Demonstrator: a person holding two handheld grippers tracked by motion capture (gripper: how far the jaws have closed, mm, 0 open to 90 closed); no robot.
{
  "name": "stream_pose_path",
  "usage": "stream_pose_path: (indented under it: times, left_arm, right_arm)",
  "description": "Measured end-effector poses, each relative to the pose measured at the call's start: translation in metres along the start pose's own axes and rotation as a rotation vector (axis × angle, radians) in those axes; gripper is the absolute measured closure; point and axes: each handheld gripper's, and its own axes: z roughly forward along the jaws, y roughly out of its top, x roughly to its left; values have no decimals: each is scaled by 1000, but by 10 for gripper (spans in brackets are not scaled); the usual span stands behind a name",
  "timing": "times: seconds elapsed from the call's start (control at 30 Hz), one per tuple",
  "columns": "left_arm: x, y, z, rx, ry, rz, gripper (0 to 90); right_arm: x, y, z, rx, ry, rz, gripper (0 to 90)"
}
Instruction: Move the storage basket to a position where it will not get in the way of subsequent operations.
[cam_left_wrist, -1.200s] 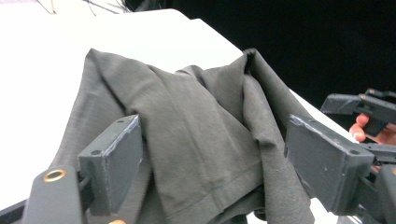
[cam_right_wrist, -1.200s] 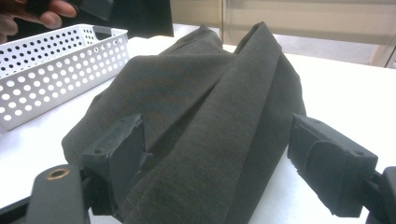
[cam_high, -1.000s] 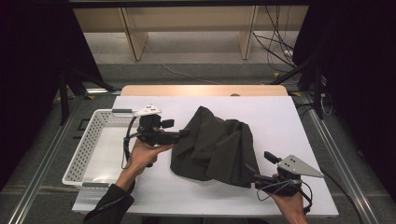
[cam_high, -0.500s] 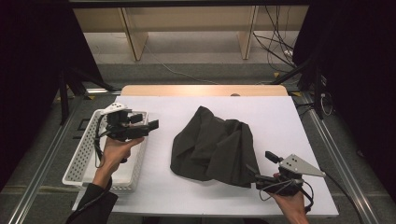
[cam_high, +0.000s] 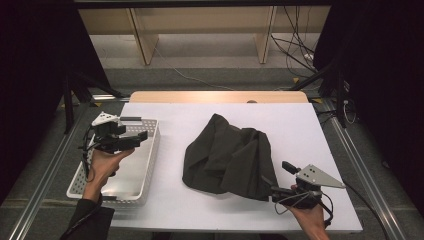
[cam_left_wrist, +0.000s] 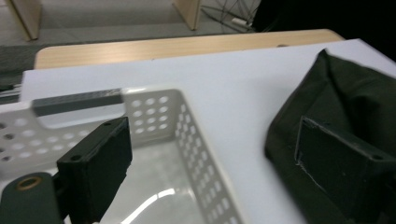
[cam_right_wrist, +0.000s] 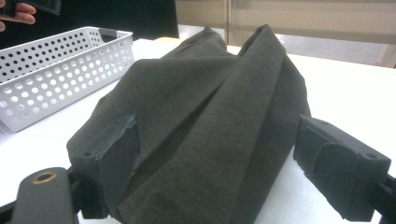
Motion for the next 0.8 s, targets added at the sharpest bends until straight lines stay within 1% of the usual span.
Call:
stream_pose_path:
  times: [0.07, 0.17, 0.23, 0.33, 0.37, 0.43, 0.47, 0.53, 0.57, 0.6, 0.67, 0.7, 0.77, 0.8]
  left_arm:
    - [5, -1, -1, 10, 27, -11, 101]
    - [14, -2, -1, 20, 44, -29, 101]
    - [19, -3, -1, 39, 62, -29, 102]
    - [24, -6, 0, 71, 100, -13, 115]
    - [26, -6, 0, 83, 109, -13, 117]
    - [30, -8, -1, 109, 118, -23, 134]
    - [33, -9, -1, 129, 120, -26, 156]
    - [38, -10, -1, 159, 133, -24, 156]
    - [41, -10, -2, 165, 149, -23, 156]
    - [44, -10, -4, 163, 154, -31, 157]
    - [50, -10, -6, 156, 144, -63, 163]
    - [52, -11, -7, 165, 146, -63, 165]
    - [55, -12, -8, 187, 194, -52, 175]
    - [58, -12, -9, 195, 205, -44, 181]
  right_arm:
    - [0, 0, 0, 2, 1, -3, 155]
    - [-1, 0, 1, 1, 3, 3, 156]
    - [-2, -1, 0, 0, 2, 7, 156]
    - [-3, -1, 0, -1, -2, 11, 157]
    - [-3, -1, 0, -2, -2, 12, 157]
    - [-3, 0, 0, -4, -2, 9, 158]
    - [-2, -1, 1, -1, -2, 5, 157]
    - [-1, -1, 1, 4, -1, 0, 158]
    - [0, -1, 2, 7, -3, -5, 158]
    - [0, -1, 2, 9, -5, -9, 158]
    - [0, -1, 1, 12, -7, -10, 158]
    - [0, -1, 1, 9, -7, -6, 158]
    - [0, -1, 1, 8, -8, 0, 159]
    - [0, -1, 1, 10, -9, -1, 159]
